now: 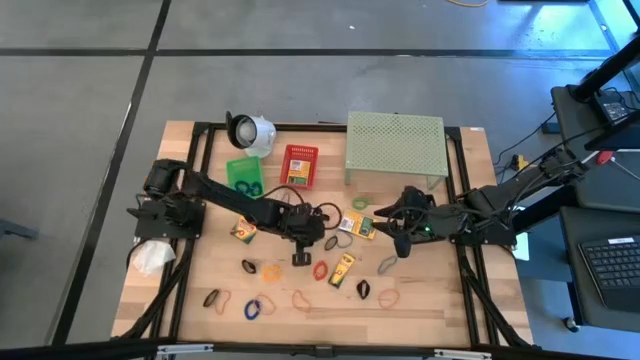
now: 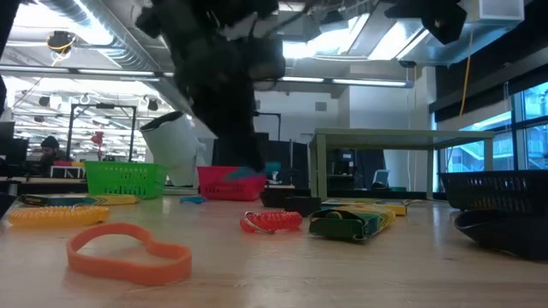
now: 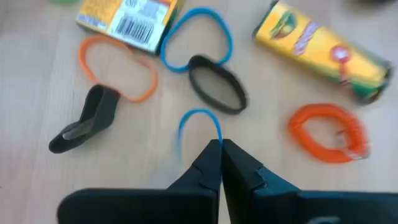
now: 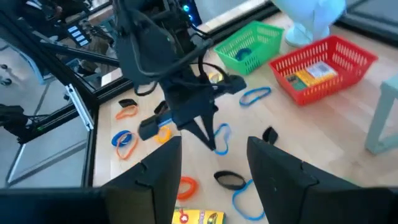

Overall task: Pick & Place Office Desk Supplies
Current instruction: Put the blue rubber band into the black basket

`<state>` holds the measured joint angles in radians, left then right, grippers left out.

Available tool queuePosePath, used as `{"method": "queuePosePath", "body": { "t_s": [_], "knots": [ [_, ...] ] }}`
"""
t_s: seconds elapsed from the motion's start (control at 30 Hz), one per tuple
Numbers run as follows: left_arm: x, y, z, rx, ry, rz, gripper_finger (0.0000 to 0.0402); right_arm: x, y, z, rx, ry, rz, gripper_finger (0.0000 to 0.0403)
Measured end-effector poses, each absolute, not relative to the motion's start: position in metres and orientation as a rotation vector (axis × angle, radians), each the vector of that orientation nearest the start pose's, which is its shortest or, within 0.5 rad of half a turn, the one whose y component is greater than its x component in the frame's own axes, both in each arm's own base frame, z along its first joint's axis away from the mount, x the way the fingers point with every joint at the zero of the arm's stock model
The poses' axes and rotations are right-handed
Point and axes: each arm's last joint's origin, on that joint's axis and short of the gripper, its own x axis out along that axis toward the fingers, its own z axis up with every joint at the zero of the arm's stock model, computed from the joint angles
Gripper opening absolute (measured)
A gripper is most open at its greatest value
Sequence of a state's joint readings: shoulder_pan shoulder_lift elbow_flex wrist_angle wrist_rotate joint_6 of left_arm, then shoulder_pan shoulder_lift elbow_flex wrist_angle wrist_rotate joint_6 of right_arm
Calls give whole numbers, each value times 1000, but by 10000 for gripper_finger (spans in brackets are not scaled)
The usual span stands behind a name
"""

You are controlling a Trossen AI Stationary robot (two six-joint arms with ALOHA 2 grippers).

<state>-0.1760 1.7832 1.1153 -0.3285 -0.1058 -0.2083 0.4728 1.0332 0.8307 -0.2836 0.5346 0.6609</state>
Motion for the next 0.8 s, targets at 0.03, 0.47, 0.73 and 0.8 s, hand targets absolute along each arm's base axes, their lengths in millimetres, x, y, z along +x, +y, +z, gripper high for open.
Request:
{"method": "queuePosePath", "body": {
  "t_s": [0.03, 0.47, 0.73, 0.8],
  "knots": [
    [352, -61, 182, -61, 960, 35, 2, 202, 87, 297, 395, 381, -189, 184],
    [338, -70, 266, -113, 548, 61, 2, 211, 90, 304, 199, 291, -153, 192],
    [327, -79, 309, -128, 299, -5, 2, 234, 102, 296, 127, 239, -122, 249],
    [325, -82, 318, -125, 236, -49, 2, 239, 105, 293, 129, 233, -121, 257]
  ]
}}
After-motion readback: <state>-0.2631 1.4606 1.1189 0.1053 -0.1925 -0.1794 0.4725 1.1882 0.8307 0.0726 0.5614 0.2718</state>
